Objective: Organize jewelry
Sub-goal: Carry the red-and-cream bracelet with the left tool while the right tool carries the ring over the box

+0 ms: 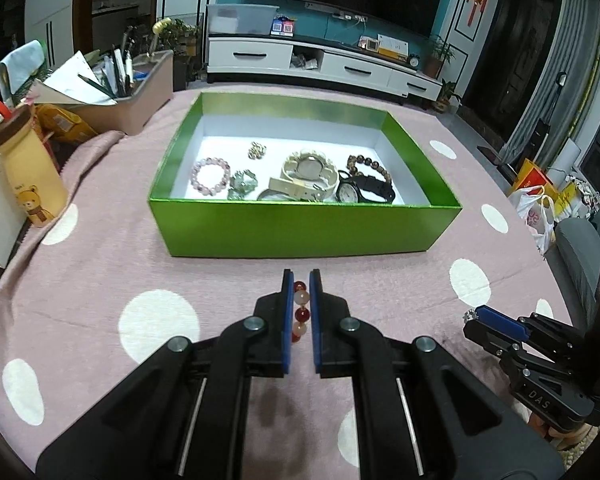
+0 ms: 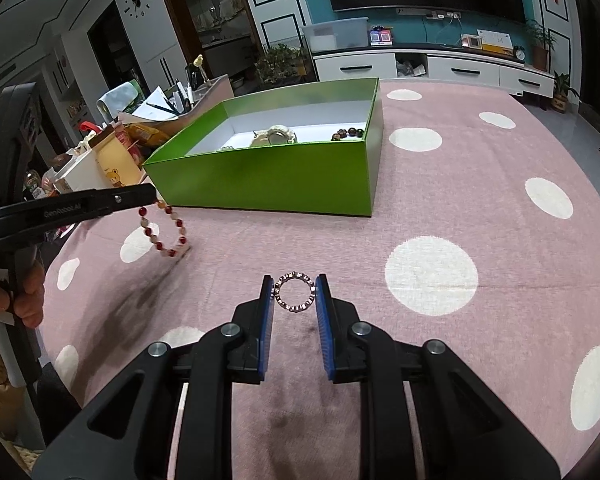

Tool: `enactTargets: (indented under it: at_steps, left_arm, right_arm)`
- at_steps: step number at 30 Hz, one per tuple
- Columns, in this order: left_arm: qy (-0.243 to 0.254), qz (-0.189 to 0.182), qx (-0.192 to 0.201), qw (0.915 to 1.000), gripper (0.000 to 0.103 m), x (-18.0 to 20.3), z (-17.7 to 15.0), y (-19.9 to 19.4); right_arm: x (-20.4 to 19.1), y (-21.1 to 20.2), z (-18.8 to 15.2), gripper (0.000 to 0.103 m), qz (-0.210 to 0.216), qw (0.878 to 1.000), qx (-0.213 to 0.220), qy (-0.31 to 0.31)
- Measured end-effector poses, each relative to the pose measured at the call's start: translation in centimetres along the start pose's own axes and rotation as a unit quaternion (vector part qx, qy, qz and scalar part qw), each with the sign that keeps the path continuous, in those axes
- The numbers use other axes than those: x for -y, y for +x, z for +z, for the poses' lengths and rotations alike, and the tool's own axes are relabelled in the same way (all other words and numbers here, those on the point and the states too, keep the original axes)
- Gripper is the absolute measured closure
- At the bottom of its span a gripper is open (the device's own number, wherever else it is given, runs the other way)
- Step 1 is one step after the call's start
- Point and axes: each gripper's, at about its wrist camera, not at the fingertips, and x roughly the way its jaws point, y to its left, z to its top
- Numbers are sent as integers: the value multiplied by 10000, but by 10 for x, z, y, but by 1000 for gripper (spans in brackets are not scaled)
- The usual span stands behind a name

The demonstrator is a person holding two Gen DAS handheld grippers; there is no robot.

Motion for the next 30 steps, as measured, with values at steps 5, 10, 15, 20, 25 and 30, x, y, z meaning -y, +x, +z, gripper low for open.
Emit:
enactTargets:
  at_steps: [5, 10, 15, 20, 25, 30]
  left_arm:
    - [-36, 36, 160, 9999, 96, -5, 5, -18]
    - [-31, 84, 294, 9995, 96, -9, 12, -33]
    - [-17, 144, 395, 9991, 96, -13, 22, -45]
    - [61, 189, 538, 9984, 96, -10, 36, -55]
    - [113, 155, 639, 9978, 96, -8, 57, -59]
    - [74, 111, 664, 9977, 96, -8, 82, -54]
  right_arm:
    - [-4, -6, 0, 82, 16, 10000, 57, -5]
    - [-6, -13, 1, 82, 34, 9999, 124, -8]
    - [-8, -20, 9, 82, 45, 9997, 240, -40]
    - [-7, -27, 23, 82, 66, 9992, 389, -35]
    - [-7, -31, 42, 82, 51, 9986, 523, -66]
    - [-7, -33, 66, 82, 85, 9977, 671, -99]
